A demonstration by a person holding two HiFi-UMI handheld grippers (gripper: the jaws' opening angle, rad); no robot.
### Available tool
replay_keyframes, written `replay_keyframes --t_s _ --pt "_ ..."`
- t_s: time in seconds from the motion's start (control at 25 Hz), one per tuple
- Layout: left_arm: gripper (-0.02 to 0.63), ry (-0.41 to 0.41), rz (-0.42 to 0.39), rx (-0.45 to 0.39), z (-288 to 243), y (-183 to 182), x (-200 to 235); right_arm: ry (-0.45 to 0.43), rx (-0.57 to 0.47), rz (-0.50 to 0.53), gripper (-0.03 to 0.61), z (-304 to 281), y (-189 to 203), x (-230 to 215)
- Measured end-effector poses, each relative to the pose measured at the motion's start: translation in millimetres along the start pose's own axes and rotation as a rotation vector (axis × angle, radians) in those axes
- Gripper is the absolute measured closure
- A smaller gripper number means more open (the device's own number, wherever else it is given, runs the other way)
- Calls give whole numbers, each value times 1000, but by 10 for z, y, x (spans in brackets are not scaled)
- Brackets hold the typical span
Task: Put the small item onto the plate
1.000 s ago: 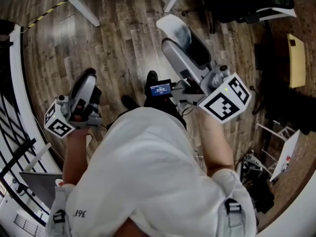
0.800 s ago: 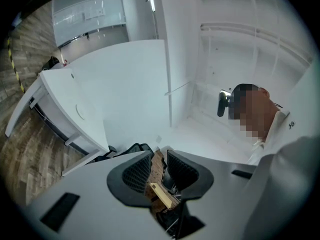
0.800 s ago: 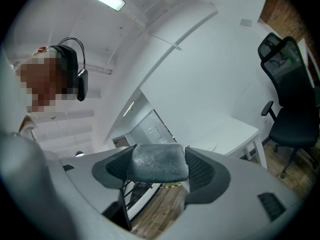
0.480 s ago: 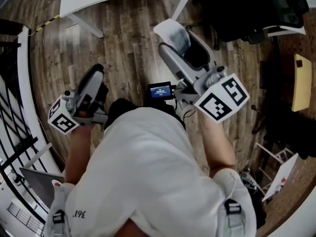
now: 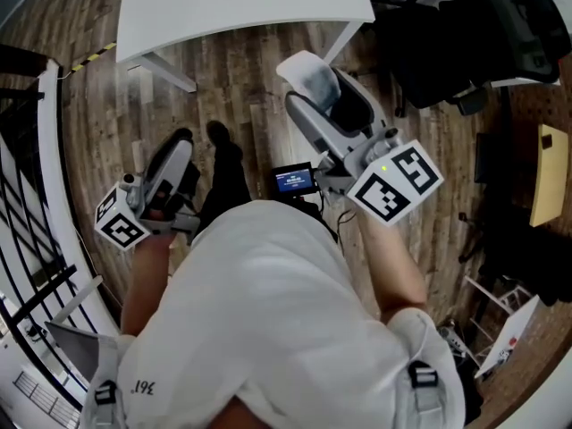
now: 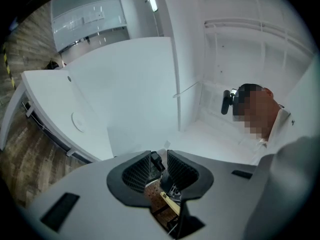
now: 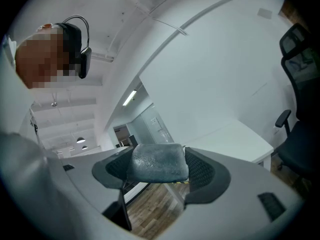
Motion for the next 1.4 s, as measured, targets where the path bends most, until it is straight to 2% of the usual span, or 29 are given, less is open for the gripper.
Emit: replay_keyframes --t_s 0.4,0.56,0.68,0.76,0.84,1.0,1.2,1.4 --pt "511 74 41 126 -1080 -1518 1276 160 0 49 265 -1831 -53 -545" --pt "511 74 40 141 -1282 -1838 1587 208 48 126 265 -2235 58 -837" --pt "511 54 42 121 -1246 -1959 1689 236 170 263 265 -2601 475 -1297" --pt "511 36 42 105 -1100 -2082 1746 254 270 358 265 -2960 921 -1628" --pt "511 13 35 92 -1001 -2187 1785 271 372 411 265 -3318 1353 -1993" --pt "511 -89 -25 35 -783 -2365 1723 258 518 456 265 -3939 1966 -2439" --pt "511 -192 -61 -37 -655 -2537 1753 313 667 528 265 -4138 2430 -2859" --pt "511 -197 -60 -58 -678 -2635 1757 346 697 486 253 -4125 2540 -2752"
Point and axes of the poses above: the fingertips, and each gripper's own axes: z backward along the fingers, x to its left, y out of its underside, the point moved 2 cm from there along z, backward along the fingers, and after that the axes turned 14 degrees about -x, right-handed, at the moved point
